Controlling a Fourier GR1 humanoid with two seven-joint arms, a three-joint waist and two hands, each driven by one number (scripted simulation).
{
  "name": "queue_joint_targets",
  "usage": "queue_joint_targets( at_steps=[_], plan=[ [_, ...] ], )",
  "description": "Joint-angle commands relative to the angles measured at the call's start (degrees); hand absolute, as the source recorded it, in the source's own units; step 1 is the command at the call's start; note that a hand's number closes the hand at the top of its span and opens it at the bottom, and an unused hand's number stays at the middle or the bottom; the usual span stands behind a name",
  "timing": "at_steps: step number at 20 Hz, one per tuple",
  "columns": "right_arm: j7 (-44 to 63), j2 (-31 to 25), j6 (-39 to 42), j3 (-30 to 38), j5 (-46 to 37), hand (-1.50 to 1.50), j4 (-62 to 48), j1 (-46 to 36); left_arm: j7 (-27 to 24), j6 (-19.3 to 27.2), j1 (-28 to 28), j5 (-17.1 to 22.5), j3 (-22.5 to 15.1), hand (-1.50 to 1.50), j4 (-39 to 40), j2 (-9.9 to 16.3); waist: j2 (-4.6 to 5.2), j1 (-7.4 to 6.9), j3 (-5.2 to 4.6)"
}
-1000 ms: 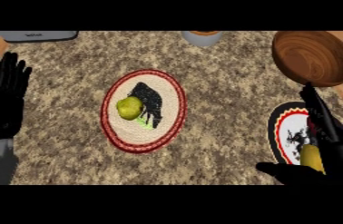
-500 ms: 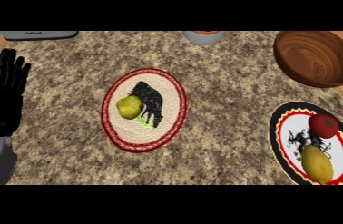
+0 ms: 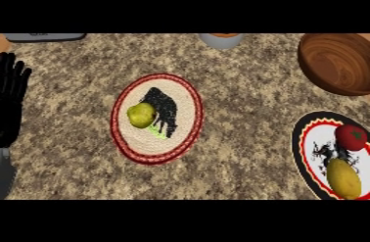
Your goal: Pick the lemon from the plate and place it in the bowl
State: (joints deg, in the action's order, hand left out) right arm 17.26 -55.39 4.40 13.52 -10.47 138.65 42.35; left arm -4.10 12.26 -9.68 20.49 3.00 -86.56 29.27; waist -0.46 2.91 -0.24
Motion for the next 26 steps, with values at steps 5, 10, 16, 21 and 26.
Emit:
queue_joint_targets(
  at_steps=[5,10,16,21,26],
  plan=[
    [5.4,0.0,15.2,10.4,6.7,-1.50,3.0,1.4,2.6,-1.6,-3.9,-0.3,1.0,0.00,1.4,-0.1,0.31,-1.79,0.19],
    [1.6,6.9,22.6,15.5,5.6,-1.50,1.6,2.2,-0.7,-3.4,0.3,-1.7,1.5,0.00,-0.2,-1.7,0.19,-1.94,0.22],
    [3.0,10.2,23.4,3.7,-3.5,-1.50,-7.1,-8.4,1.1,-1.9,-0.3,-4.2,-0.5,0.00,-2.1,-5.4,0.47,-3.24,0.28],
    [0.8,17.6,24.2,1.8,-10.7,-1.50,-8.0,-9.0,-0.5,-6.0,-4.0,-3.5,3.5,0.00,4.5,-4.1,0.42,-2.45,0.24],
    [-5.1,19.4,23.3,-1.1,-17.9,-1.50,-17.7,-13.0,4.8,-4.0,-4.9,-5.2,2.4,0.00,-0.3,-4.6,0.41,-2.70,0.29]
  ],
)
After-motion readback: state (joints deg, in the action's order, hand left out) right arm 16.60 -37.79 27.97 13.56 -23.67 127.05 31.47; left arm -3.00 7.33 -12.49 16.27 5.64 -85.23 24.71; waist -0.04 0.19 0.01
